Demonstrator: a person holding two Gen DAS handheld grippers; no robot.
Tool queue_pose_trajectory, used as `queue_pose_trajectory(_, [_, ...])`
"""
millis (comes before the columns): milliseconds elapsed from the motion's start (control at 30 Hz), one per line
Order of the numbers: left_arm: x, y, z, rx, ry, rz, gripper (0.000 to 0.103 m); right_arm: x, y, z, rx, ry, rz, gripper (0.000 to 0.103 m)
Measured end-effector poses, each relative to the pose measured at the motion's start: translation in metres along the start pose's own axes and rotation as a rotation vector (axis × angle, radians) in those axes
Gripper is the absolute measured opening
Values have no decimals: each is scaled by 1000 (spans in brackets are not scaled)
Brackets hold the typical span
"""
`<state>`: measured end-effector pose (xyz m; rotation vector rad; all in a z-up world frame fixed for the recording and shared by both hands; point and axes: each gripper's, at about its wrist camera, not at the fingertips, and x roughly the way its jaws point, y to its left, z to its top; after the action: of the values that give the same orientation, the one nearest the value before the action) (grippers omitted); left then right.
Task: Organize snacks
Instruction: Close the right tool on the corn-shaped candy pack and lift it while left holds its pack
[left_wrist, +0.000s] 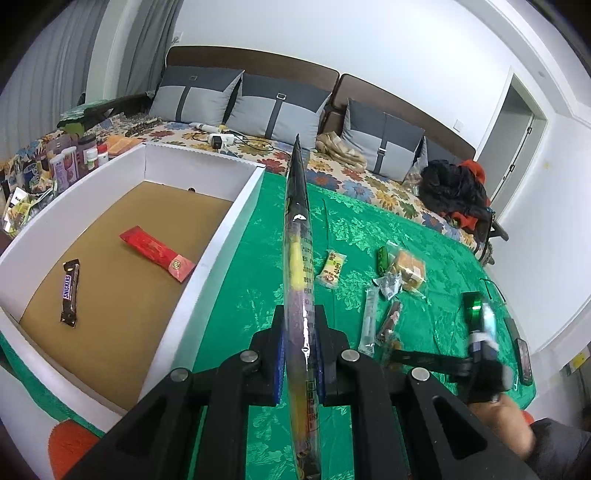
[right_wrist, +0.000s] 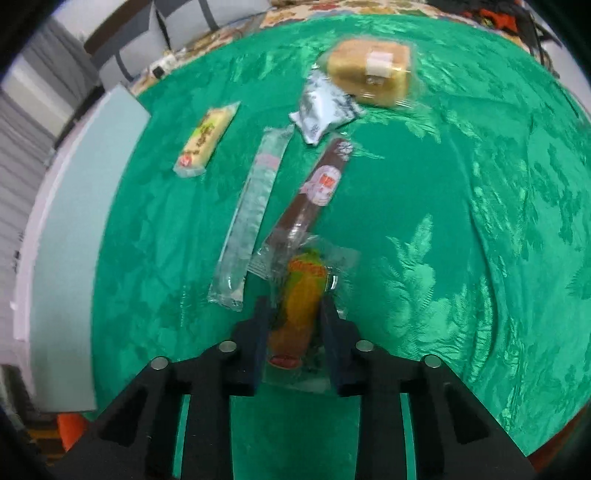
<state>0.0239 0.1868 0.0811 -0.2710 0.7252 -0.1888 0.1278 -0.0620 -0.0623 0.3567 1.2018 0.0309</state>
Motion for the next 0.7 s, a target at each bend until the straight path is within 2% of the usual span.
queue_pose_trajectory(33, [1,0,-1,1,1,0,12,-3,-8,-1,22,4,26,3])
queue_pose_trajectory(167, [7,-1,-3,-6,12,-7,12,-7,-41,-3,84,35,121,3])
queue_pose_trajectory(267, [13,-2,-5,-9,23,-16,12,3,-43,-3,54,73,112,10])
queue_pose_trajectory(300, [13,-4,-5,-7,24,-17,12,5,-41,-3,57,68,100,19])
queue_pose_trajectory(333, [13,-4,-4,-6,23,-18,12,7,-36,-3,64,62,104,45])
queue_pose_trajectory(400, [11,-3,-4,-3,19,-19,12,12,-25,-2,63,35,104,74])
queue_pose_trajectory(500, [11,-3,-2,4,19,-12,12,28,1,-7,8,37,25,73])
queue_pose_trajectory(533, [11,-2,-1,3,20,-9,12,37,8,-8,-18,61,-6,68])
queue_pose_trajectory(567, [10,-1,-1,0,18,-8,12,37,18,-10,-71,32,-60,59])
queue_pose_trajectory(600, [9,1,-1,-2,16,-6,12,41,26,-12,-117,39,-98,46])
queue_pose_trajectory(633, [8,3,-1,-4,12,-4,12,36,30,-13,-144,27,-112,44])
queue_pose_trajectory(700, [6,4,-1,-3,10,5,12,25,23,-11,-111,31,-70,37])
